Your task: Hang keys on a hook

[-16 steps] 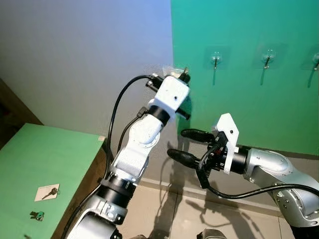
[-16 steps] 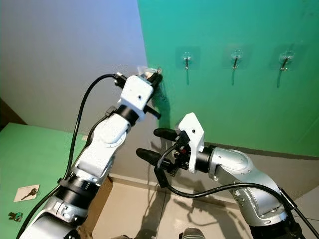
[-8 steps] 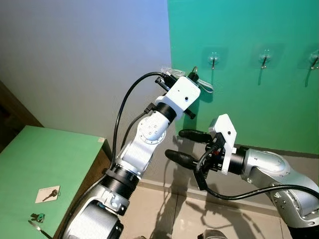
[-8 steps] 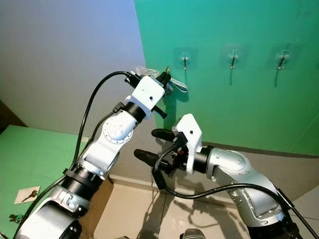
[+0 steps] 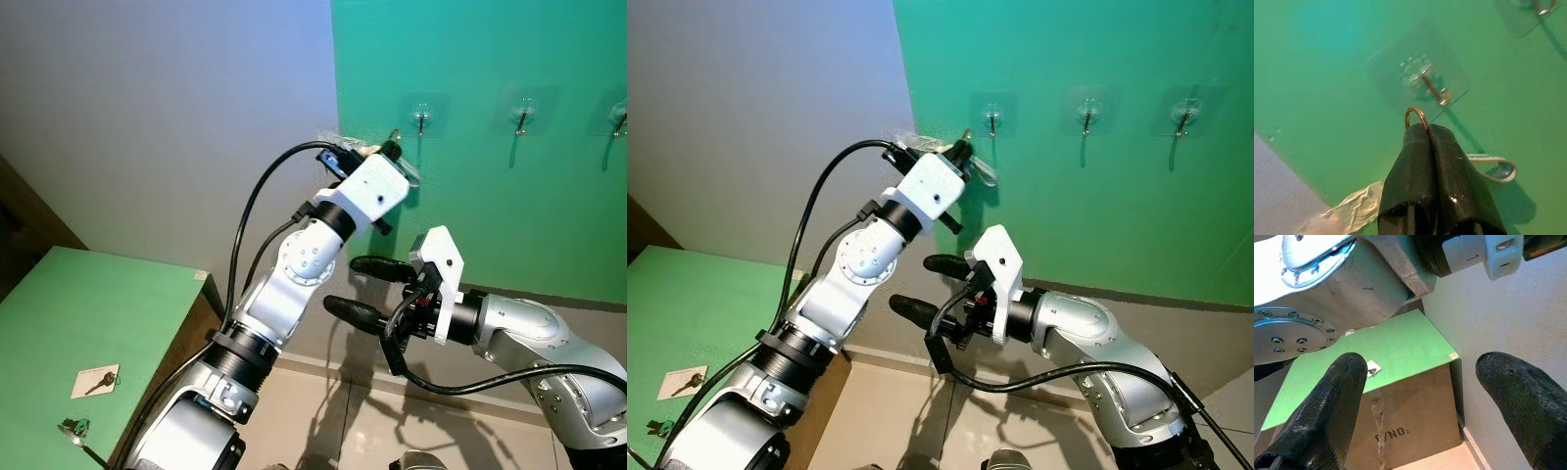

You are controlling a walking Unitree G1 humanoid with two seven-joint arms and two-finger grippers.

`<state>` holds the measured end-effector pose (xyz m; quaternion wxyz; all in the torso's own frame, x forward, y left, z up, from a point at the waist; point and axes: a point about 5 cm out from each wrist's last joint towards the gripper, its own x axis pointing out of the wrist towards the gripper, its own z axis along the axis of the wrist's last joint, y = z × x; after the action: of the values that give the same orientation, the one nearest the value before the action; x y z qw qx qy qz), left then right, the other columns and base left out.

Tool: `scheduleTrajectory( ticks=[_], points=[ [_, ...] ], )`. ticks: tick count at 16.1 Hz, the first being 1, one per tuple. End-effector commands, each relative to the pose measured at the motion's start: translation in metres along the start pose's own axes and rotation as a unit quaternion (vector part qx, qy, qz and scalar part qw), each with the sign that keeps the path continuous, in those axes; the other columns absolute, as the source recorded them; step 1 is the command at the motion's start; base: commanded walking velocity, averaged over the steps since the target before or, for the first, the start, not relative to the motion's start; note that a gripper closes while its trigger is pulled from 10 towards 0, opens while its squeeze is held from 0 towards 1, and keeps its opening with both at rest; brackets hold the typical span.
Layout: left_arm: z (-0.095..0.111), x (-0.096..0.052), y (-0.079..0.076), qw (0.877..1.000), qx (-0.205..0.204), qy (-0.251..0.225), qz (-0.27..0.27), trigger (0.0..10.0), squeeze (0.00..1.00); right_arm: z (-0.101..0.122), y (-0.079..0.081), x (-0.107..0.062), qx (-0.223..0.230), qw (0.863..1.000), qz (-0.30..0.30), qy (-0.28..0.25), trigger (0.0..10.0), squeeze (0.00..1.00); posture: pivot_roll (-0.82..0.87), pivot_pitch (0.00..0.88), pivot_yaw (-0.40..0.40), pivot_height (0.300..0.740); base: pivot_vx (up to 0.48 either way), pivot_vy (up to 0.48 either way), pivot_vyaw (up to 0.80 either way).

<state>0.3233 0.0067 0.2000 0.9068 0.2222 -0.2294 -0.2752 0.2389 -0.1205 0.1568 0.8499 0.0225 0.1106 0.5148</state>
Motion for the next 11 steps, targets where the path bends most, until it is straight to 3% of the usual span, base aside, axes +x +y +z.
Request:
scheduleTrajectory(
  ticks=[1, 11],
  points=[
    [0.0055, -0.0006, 0.0008, 1.0, 0.009, -0.017, 0.001, 0.0, 0.0, 0.0001, 0.0035, 0.0022, -0.001, 1.0, 0.009, -0.002, 10.0, 0.0, -0.3, 0.025, 0.157, 0.736, 0.0, 0.0, 0.0],
    [0.0125, 0.0051, 0.0007, 0.999, 0.033, -0.033, 0.0, 0.0, 0.0, 0.0003, 0.0039, 0.0014, 0.0, 1.0, 0.011, -0.003, 10.0, 0.0, -0.3, 0.027, 0.161, 0.736, 0.0, 0.0, 0.0]
  ],
)
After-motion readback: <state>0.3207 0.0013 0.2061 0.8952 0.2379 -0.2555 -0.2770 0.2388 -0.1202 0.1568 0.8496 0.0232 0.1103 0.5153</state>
